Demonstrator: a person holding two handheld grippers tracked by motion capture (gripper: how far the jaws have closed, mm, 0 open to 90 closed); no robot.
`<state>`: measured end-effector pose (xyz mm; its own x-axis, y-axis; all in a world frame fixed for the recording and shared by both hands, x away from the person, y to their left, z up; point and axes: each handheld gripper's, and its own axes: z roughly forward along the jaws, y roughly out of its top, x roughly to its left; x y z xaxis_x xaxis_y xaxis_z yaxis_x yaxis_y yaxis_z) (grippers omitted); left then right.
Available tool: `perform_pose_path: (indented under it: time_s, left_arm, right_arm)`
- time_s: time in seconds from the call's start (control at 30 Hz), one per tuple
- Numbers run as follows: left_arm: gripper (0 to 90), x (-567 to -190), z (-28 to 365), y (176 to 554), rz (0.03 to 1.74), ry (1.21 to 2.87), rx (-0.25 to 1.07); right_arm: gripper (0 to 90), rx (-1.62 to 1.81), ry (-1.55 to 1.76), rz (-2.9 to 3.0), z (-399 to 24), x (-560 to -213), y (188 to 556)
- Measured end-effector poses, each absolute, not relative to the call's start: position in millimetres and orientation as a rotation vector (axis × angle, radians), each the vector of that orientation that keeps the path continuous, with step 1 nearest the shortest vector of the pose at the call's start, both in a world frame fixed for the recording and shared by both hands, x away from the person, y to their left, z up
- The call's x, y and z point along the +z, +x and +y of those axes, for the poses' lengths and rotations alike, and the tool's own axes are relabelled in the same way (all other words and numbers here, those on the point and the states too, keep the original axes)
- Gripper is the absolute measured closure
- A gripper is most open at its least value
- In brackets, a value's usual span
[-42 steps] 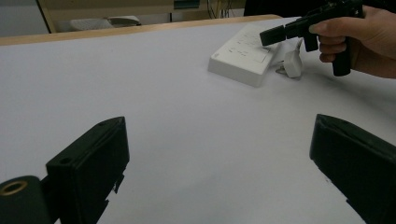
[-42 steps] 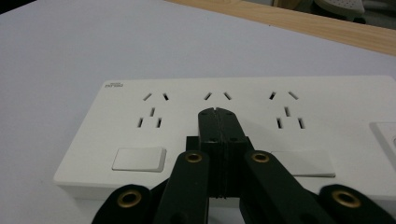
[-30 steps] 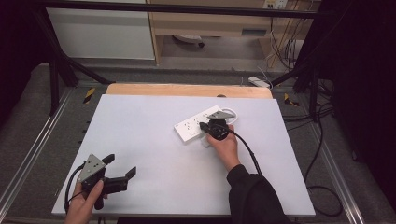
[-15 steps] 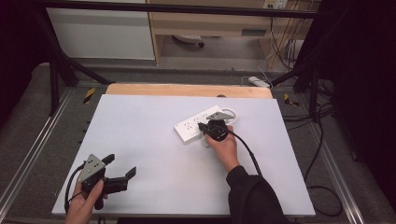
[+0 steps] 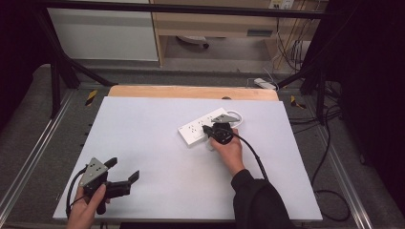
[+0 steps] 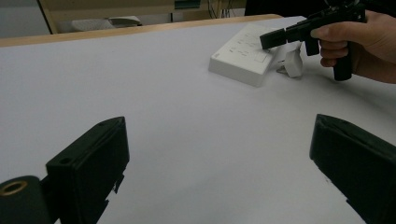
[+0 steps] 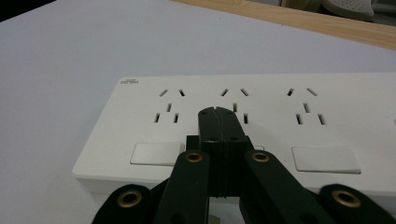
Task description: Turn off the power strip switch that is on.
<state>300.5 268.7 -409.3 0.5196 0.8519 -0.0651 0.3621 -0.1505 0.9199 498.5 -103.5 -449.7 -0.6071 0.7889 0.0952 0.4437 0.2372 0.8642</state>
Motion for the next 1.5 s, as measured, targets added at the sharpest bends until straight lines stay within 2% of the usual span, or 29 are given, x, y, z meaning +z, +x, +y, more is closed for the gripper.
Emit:
perform_pose_path:
  time_s: [1.1,1.5]
  left_arm:
    - [4.6,-409,269,300,1.028,1.734,0.598]
    - [4.6,-409,269,301,1.029,1.735,0.598]
  right_arm:
    - [90.0,1.328,1.12,2.153,-103,-447,497]
    - [90.0,1.355,1.117,2.119,-115,-440,492]
